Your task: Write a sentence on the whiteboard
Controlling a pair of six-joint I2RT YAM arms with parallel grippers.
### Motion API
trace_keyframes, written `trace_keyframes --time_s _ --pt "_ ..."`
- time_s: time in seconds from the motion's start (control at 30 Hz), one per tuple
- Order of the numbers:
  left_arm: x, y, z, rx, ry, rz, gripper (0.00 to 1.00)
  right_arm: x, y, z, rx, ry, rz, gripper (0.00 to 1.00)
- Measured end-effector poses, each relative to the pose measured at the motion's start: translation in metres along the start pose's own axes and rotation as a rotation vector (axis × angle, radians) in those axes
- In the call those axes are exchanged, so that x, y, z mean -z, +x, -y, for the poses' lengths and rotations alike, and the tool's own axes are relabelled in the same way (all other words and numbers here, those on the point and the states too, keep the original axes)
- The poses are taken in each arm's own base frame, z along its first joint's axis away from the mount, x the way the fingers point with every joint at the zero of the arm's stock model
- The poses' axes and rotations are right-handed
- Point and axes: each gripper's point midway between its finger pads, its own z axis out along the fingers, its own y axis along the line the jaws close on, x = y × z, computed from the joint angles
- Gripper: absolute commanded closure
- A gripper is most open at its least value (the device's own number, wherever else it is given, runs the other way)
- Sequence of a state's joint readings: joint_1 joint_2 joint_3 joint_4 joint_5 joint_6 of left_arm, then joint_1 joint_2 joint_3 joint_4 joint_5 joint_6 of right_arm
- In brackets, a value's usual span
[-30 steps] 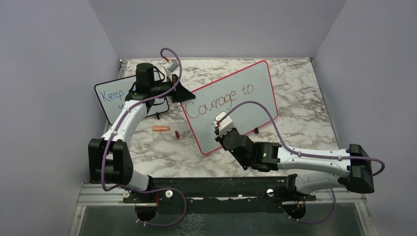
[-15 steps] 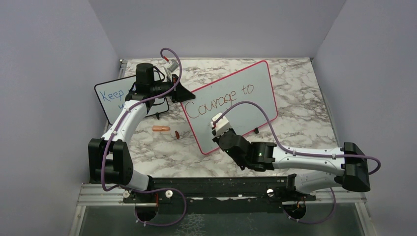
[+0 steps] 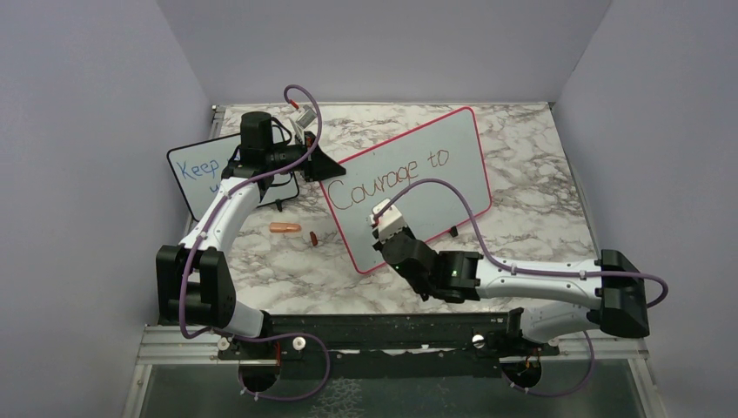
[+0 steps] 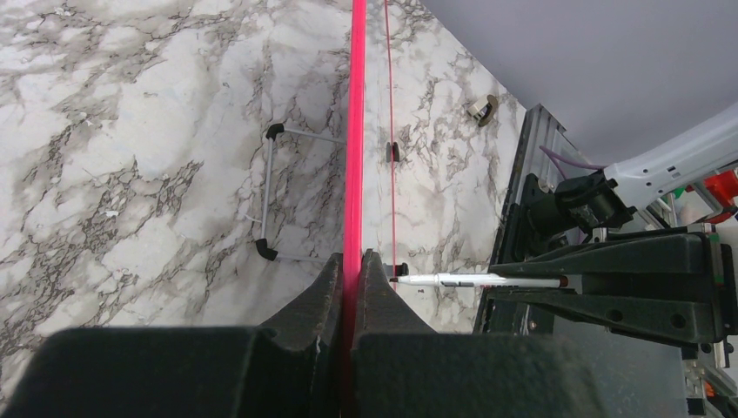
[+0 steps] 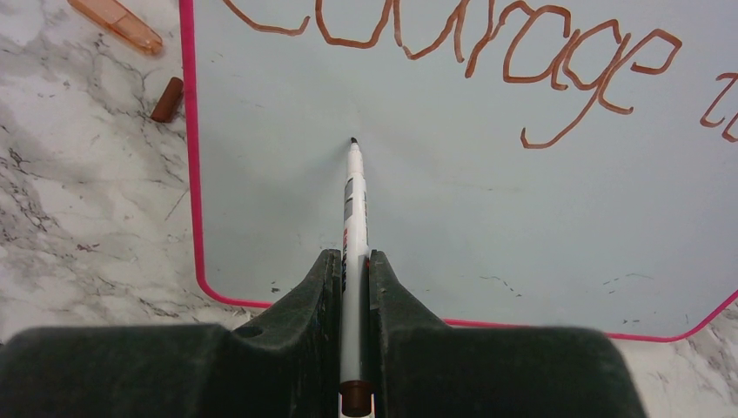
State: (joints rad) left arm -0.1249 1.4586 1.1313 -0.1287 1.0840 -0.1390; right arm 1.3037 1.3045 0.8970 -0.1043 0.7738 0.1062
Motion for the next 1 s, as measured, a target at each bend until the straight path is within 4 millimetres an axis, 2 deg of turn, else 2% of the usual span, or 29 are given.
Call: trace_keyframes --time_s 0.4,1.0 --pt "0.0 0.0 0.0 0.0 0.0 0.0 1.0 -0.004 0.006 0.001 -0.007 0.031 -0.014 0.99" --pt "0.0 0.0 0.0 0.0 -0.001 0.0 1.0 0.003 0.031 -0.001 0.012 0.012 -0.119 0.99"
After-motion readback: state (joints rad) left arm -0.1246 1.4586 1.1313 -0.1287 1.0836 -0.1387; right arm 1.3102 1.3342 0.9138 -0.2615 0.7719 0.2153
